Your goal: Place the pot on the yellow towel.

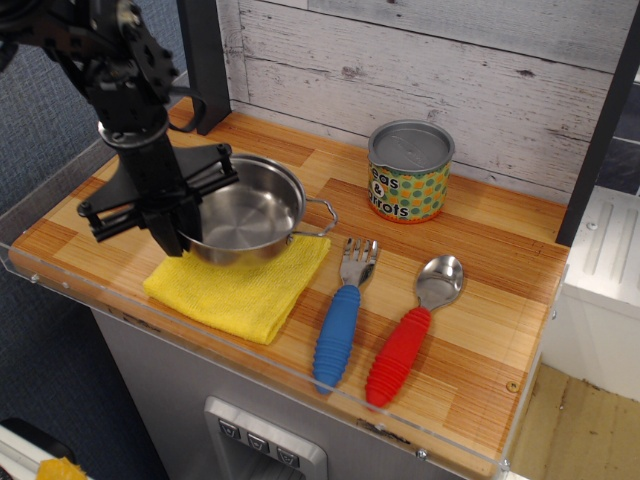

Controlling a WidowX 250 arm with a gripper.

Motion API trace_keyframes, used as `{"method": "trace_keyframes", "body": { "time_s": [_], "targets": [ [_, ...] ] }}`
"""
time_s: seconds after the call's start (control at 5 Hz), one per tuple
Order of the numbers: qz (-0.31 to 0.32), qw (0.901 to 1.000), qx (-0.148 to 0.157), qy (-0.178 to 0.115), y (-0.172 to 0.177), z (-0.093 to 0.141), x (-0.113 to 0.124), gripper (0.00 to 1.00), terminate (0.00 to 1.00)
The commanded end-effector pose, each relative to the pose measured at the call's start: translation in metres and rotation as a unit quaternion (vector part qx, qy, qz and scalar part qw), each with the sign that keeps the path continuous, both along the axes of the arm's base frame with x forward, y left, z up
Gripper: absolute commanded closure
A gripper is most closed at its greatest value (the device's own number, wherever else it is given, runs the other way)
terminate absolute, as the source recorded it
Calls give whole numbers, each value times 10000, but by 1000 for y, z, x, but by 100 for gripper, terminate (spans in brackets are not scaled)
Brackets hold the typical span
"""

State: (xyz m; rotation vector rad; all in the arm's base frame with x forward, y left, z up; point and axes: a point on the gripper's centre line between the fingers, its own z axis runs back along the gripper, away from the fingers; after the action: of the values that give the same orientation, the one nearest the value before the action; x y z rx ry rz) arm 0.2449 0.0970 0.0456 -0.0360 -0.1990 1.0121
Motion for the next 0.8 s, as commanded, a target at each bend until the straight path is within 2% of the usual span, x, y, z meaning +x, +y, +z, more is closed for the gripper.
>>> {"method": "trace_keyframes", "body": {
  "time_s": [0.0,0.2,0.6],
  "targets": [
    [383,9992,-46,-110,-10,2,-10,100,0],
    [576,9980,-224,-142,-10,-5,-13,100,0],
    [532,9985,-136,54,-12,-12,-14,100,0]
  ]
}}
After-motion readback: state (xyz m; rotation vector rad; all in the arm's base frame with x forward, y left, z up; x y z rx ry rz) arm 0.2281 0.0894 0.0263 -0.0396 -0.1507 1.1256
